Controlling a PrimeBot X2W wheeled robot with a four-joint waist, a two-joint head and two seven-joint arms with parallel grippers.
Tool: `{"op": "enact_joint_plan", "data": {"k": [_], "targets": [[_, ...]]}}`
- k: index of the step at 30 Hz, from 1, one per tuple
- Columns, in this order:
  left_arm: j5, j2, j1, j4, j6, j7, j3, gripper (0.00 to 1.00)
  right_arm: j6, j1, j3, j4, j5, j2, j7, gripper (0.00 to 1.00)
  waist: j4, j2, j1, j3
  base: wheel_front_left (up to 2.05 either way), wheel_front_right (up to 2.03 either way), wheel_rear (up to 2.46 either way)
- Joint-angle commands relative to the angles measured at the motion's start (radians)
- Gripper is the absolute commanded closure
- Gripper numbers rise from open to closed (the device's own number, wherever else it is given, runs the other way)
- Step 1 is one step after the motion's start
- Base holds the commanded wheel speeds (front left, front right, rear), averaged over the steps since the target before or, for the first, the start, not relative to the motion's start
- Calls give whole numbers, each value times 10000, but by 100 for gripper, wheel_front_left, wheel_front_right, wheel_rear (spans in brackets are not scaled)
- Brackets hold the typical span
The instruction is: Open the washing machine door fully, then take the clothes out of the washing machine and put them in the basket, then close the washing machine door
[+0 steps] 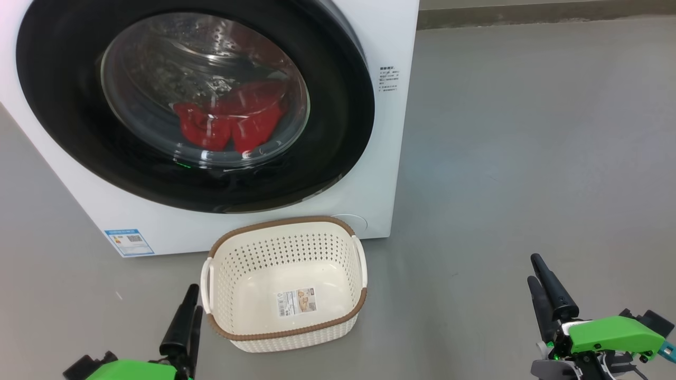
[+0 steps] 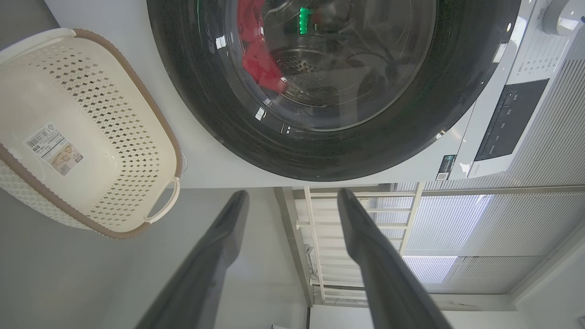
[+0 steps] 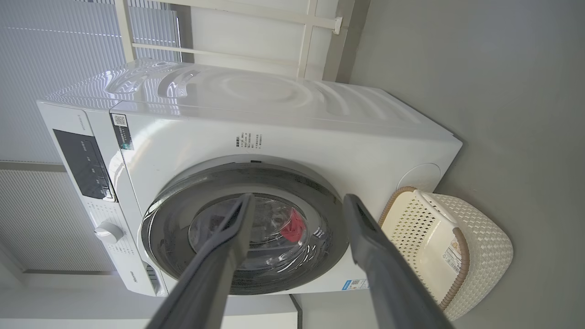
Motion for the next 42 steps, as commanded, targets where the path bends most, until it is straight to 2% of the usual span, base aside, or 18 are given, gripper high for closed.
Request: {"op": "enact_joint_plan", "data": {"k": [1,14,31,42], "targets": [[131,178,-506,-189,-20,-77,25,0,1,-558,90,-196,-138,-165,-94,0,2,0,-1,2,0,0,0],[2184,89,-839,-268,22,-489,-9,0,2,-1064,423,125,-1581,-212,-547,0,7,0,-1,28,0,0,0],[4756,99,-1291,-396,204,-987,-320,0,3,-1453,349,185,-4699,-111,-1046,0,19,0,-1,69,0,0,0],[6268,118,-1551,-606,420,-1281,-569,0,3,-1756,478,203,-6216,-130,-1340,0,23,0,-2,154,0,0,0]]}}
